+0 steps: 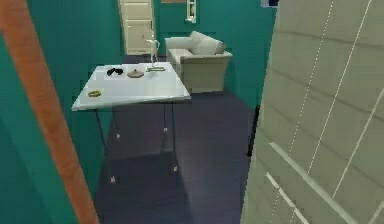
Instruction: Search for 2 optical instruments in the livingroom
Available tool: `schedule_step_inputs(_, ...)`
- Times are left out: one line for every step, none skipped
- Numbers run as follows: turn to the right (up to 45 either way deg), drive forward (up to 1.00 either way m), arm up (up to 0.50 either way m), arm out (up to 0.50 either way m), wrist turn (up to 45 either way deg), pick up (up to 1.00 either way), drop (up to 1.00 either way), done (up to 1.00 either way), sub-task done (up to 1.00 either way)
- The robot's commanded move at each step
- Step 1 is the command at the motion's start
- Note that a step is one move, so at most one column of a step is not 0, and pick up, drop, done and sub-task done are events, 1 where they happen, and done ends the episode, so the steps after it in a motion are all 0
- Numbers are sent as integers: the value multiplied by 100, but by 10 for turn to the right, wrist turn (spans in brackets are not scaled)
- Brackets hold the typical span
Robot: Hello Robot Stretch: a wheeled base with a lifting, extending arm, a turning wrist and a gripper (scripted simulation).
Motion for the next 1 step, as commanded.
schedule_step_inputs(0,100,0,0,0,0,0,0,0)
